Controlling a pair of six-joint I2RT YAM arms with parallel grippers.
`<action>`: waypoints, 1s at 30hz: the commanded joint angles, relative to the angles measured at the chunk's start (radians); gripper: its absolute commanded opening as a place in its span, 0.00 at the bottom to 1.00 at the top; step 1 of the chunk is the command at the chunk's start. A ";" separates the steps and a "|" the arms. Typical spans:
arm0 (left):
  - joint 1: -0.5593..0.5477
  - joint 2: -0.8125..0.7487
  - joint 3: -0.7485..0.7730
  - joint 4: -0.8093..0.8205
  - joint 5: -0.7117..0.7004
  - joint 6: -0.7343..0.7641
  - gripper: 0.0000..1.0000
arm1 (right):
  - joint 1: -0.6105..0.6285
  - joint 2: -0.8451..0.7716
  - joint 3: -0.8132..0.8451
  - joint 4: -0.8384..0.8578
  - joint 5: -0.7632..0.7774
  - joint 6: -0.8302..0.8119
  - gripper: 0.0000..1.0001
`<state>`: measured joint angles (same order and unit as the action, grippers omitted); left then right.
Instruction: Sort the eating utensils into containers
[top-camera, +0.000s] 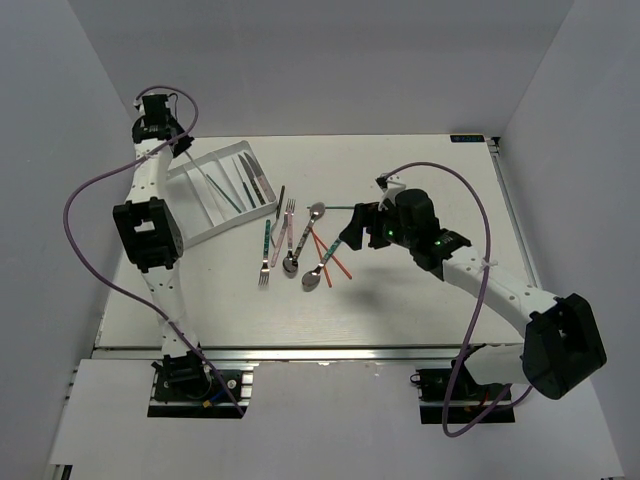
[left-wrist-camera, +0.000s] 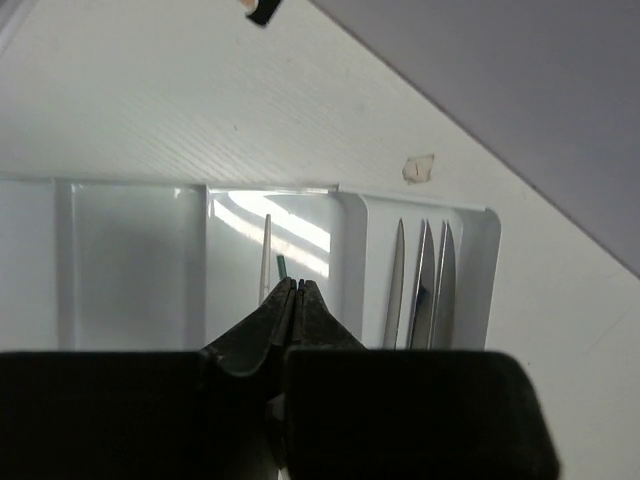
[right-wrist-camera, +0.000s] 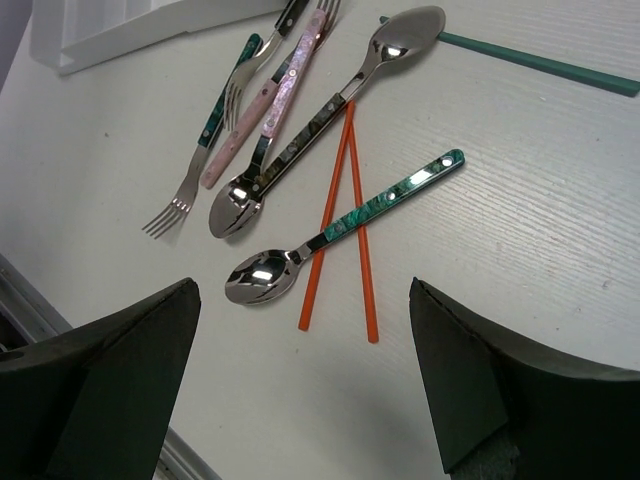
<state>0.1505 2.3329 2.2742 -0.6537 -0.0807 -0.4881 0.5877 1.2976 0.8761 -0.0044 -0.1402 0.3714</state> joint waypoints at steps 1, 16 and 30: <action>-0.015 -0.037 -0.057 -0.006 0.067 0.013 0.00 | -0.014 0.018 0.026 0.024 -0.010 -0.031 0.89; -0.034 -0.165 -0.150 -0.003 0.012 -0.035 0.73 | -0.023 0.196 0.231 -0.020 0.011 -0.122 0.89; -0.038 -1.165 -1.038 0.187 0.145 0.014 0.98 | -0.072 0.762 0.783 -0.347 0.063 -0.773 0.71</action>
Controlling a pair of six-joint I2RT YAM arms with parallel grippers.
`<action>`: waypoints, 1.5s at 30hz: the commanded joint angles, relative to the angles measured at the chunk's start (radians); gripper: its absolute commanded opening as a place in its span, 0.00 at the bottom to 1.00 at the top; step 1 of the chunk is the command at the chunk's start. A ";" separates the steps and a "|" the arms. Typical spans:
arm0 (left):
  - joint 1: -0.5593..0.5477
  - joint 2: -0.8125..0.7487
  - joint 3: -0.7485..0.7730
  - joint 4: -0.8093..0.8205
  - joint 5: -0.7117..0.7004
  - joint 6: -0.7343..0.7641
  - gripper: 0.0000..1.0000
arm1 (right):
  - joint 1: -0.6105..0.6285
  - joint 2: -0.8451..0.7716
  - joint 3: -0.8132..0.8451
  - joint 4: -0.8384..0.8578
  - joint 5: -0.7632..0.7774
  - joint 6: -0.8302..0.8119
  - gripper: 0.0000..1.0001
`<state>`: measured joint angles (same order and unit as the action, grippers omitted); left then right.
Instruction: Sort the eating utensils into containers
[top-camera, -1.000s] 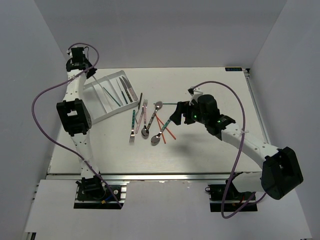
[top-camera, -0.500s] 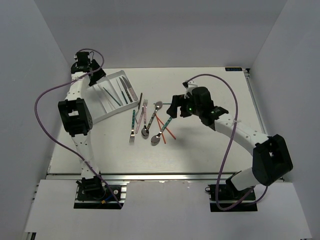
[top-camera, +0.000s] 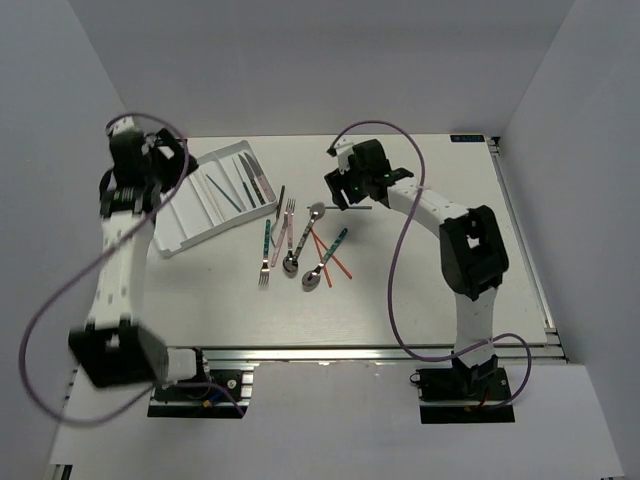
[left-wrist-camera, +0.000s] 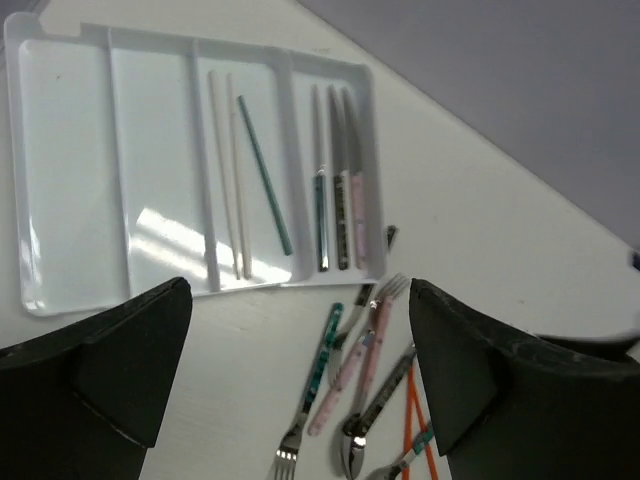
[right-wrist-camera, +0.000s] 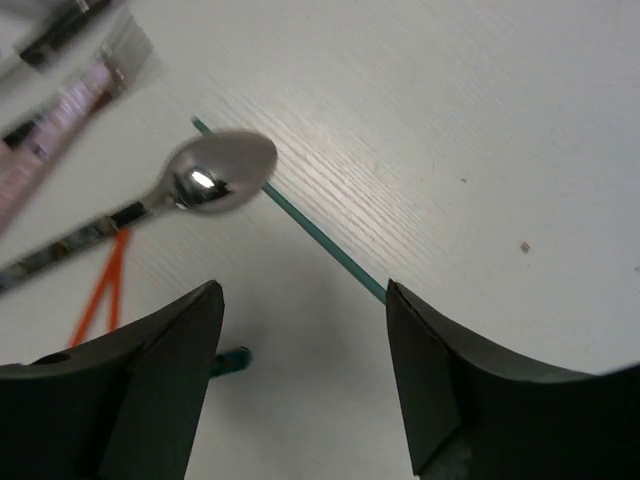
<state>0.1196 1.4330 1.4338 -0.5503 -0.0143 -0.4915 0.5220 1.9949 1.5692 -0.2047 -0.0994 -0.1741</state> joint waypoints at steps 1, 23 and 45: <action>-0.009 -0.346 -0.384 0.189 0.111 -0.007 0.98 | -0.013 0.080 0.132 -0.157 0.014 -0.257 0.69; -0.032 -0.585 -0.711 0.294 0.263 0.016 0.98 | -0.095 0.347 0.287 -0.384 -0.123 -0.515 0.37; -0.032 -0.553 -0.737 0.377 0.397 -0.036 0.98 | -0.227 0.021 -0.196 -0.227 -0.146 -0.069 0.00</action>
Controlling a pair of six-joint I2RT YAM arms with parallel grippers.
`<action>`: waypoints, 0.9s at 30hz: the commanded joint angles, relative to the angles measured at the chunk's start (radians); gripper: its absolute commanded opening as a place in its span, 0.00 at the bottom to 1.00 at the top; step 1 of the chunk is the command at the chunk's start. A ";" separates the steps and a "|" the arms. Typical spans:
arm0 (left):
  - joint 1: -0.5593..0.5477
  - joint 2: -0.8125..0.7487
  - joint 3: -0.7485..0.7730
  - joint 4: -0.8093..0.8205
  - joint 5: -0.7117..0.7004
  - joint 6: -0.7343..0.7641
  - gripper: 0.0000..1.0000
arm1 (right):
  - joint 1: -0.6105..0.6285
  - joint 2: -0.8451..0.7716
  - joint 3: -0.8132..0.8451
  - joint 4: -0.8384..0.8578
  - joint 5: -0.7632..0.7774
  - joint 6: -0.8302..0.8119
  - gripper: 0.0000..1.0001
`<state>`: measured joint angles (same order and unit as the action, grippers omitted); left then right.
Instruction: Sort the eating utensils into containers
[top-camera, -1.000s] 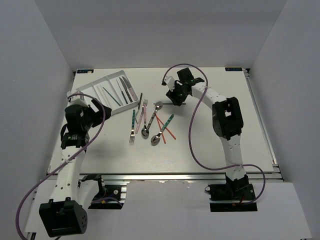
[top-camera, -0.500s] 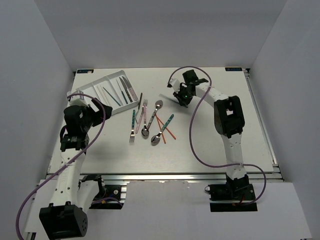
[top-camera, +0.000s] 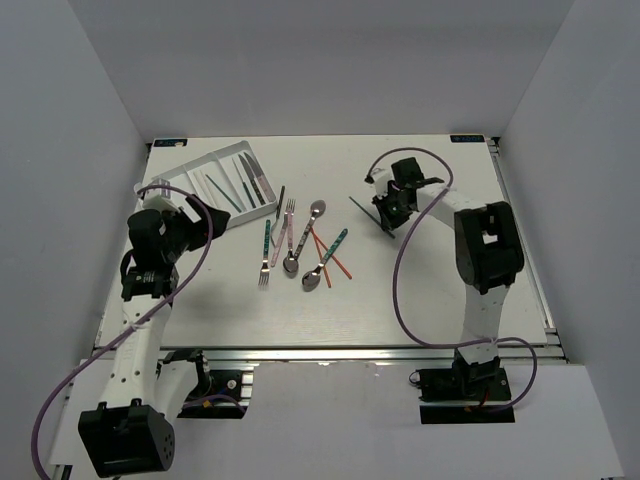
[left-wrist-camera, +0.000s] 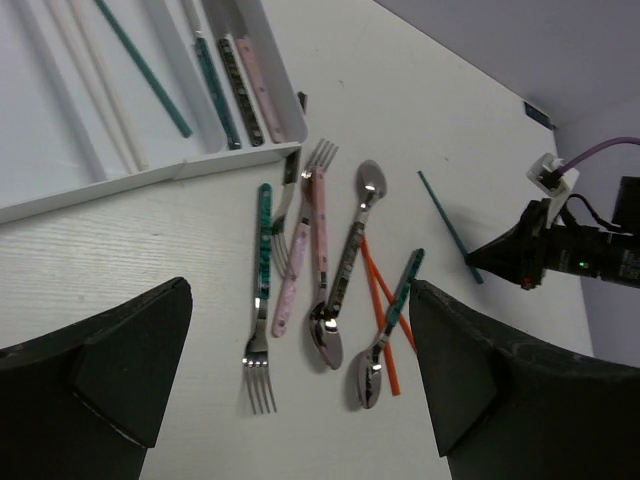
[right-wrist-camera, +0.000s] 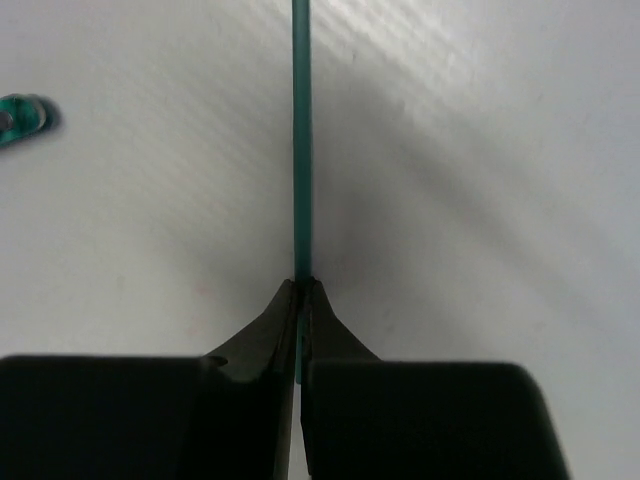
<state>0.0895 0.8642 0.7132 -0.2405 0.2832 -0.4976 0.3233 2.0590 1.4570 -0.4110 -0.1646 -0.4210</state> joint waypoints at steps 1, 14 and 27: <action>-0.002 0.024 -0.023 0.091 0.175 -0.045 0.98 | -0.038 -0.101 -0.105 0.044 -0.131 0.282 0.00; -0.376 0.235 -0.028 0.589 0.168 -0.352 0.98 | 0.175 -0.548 -0.647 0.945 -0.517 1.137 0.00; -0.462 0.334 0.045 0.517 0.080 -0.331 0.50 | 0.387 -0.611 -0.630 1.026 -0.497 1.191 0.00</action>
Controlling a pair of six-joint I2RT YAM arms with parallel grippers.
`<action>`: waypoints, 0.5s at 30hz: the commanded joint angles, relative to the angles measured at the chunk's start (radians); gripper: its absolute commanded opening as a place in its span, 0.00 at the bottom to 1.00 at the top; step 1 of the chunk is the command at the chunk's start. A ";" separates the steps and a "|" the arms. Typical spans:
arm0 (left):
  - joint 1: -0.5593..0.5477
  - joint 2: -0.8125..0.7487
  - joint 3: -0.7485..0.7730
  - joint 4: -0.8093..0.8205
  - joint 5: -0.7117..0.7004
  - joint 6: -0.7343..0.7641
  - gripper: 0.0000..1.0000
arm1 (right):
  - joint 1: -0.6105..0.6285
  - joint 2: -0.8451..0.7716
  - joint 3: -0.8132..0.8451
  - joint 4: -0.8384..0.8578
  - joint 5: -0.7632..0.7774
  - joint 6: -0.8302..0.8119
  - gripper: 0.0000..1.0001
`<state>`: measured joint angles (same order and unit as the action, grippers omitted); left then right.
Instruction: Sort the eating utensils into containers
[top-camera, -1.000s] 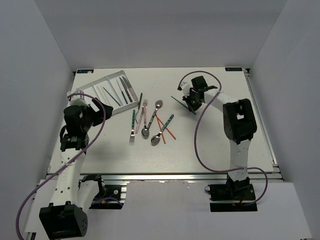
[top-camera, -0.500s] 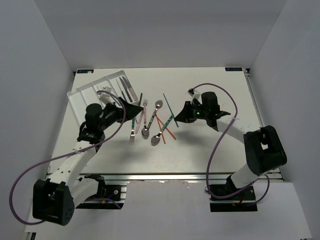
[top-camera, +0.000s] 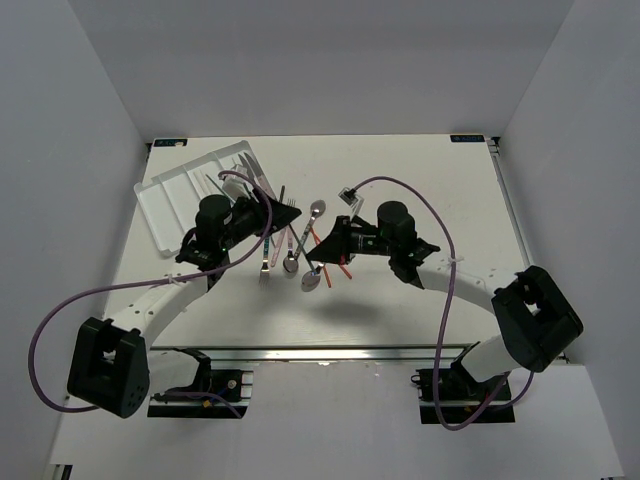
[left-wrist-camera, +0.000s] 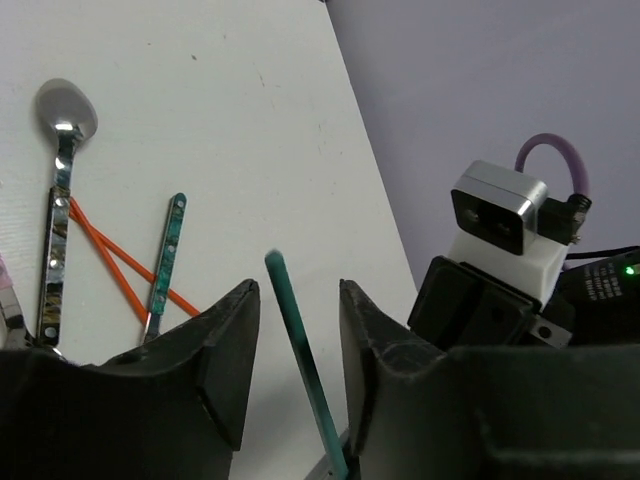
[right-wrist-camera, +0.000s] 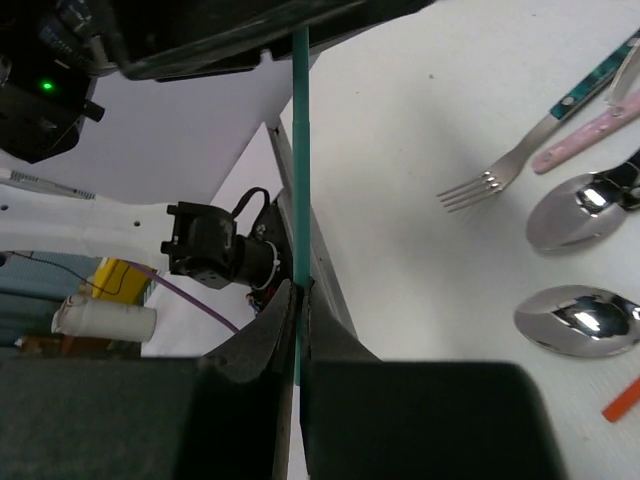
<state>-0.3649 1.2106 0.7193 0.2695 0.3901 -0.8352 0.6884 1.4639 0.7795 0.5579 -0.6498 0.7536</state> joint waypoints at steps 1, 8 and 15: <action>-0.008 -0.013 0.043 0.008 -0.025 0.007 0.46 | 0.026 -0.011 0.050 0.060 -0.013 0.015 0.00; -0.008 0.020 0.185 -0.286 -0.205 0.122 0.00 | -0.004 -0.022 0.024 0.085 0.039 0.039 0.61; 0.249 0.245 0.576 -0.714 -0.494 0.289 0.00 | -0.183 -0.181 -0.103 -0.099 0.179 -0.049 0.89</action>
<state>-0.2481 1.3621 1.1698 -0.2150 0.0708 -0.6464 0.5526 1.3533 0.7036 0.5255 -0.5423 0.7605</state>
